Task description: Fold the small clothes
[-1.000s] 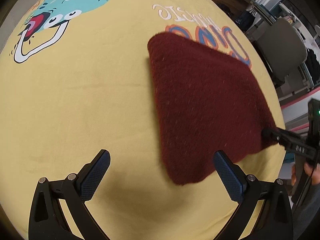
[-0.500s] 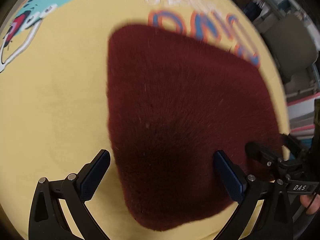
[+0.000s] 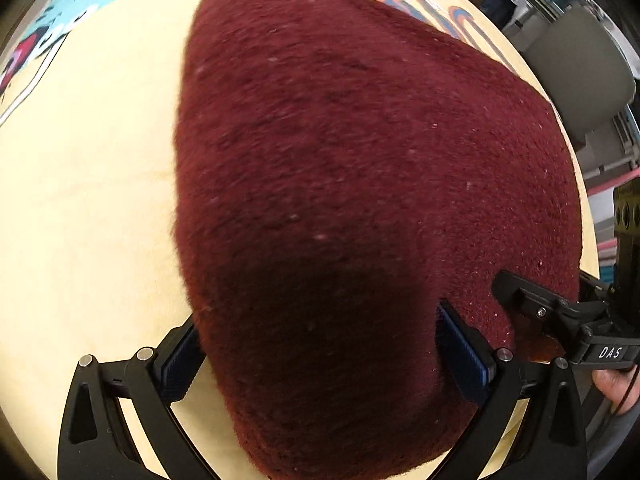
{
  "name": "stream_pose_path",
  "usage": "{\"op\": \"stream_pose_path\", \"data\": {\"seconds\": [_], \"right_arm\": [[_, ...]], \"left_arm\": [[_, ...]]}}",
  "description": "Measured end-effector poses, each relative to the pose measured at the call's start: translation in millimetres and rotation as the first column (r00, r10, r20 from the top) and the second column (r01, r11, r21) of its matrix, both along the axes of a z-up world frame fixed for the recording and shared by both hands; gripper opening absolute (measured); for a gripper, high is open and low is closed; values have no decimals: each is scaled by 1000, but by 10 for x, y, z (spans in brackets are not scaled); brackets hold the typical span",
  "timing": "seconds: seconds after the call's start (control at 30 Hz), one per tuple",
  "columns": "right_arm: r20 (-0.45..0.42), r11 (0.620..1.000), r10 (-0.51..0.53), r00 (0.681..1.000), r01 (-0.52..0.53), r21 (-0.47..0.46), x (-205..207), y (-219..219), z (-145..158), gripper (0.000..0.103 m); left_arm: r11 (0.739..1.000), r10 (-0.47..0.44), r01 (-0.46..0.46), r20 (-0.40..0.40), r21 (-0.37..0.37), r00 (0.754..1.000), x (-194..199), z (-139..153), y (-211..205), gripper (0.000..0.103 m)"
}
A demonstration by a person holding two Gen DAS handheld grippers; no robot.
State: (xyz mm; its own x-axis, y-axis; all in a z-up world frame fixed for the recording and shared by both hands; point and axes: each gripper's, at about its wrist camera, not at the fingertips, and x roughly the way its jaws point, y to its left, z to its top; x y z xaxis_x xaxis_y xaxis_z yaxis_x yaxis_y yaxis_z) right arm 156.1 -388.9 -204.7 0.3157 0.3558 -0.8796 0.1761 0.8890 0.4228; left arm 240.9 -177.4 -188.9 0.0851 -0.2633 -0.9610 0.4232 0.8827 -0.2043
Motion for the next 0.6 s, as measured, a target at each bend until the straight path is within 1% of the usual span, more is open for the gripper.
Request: {"op": "stream_pose_path", "data": {"seconds": [0.03, 0.07, 0.1, 0.13, 0.17, 0.2, 0.23, 0.27, 0.3, 0.37, 0.43, 0.6], "right_arm": [[-3, 1000, -1, 1000, 1, 7, -1, 4, 0, 96], [-2, 1000, -4, 1000, 4, 31, -7, 6, 6, 87], [1, 999, -11, 1000, 11, 51, -18, 8, 14, 81], [4, 998, -16, 1000, 16, 56, -32, 11, 25, 79], [8, 998, -21, 1000, 20, 61, -51, 21, 38, 74], [14, 997, -26, 1000, 25, 67, -74, 29, 51, 66], [21, 997, -31, 999, 29, 74, -99, 32, 62, 63], [30, 996, -38, 999, 36, 77, -132, 46, 90, 58], [40, 997, -41, 998, 39, 66, -164, 72, 134, 53], [53, 999, -40, 998, 39, 29, -205, 125, 250, 48], [69, 999, -43, 997, 43, 3, -231, 178, 405, 47], [173, 999, -26, 985, 30, -21, -308, 363, 955, 46]], "left_arm": [[1000, -9, 9, -2, -11, 1000, 2, -2, 4, 98], [1000, -9, 9, -7, -24, 1000, 5, -1, 6, 91], [999, -8, 7, -9, -32, 1000, 4, 6, 17, 87], [999, -16, 16, -4, -34, 1000, -3, 16, 16, 84], [999, -28, 29, 7, -39, 1000, -18, 32, 12, 76], [998, -44, 45, 24, -51, 999, -42, 66, 7, 65], [997, -57, 60, 43, -51, 997, -66, 102, -2, 61], [996, -70, 73, 57, -48, 996, -88, 140, -12, 54], [996, -78, 81, 66, -46, 995, -103, 182, -19, 50], [993, -92, 97, 83, -59, 992, -107, 301, 8, 46], [989, -107, 117, 102, -92, 989, -110, 470, 79, 45], [975, -93, 124, 166, -187, 982, -86, 965, 457, 45]]}}
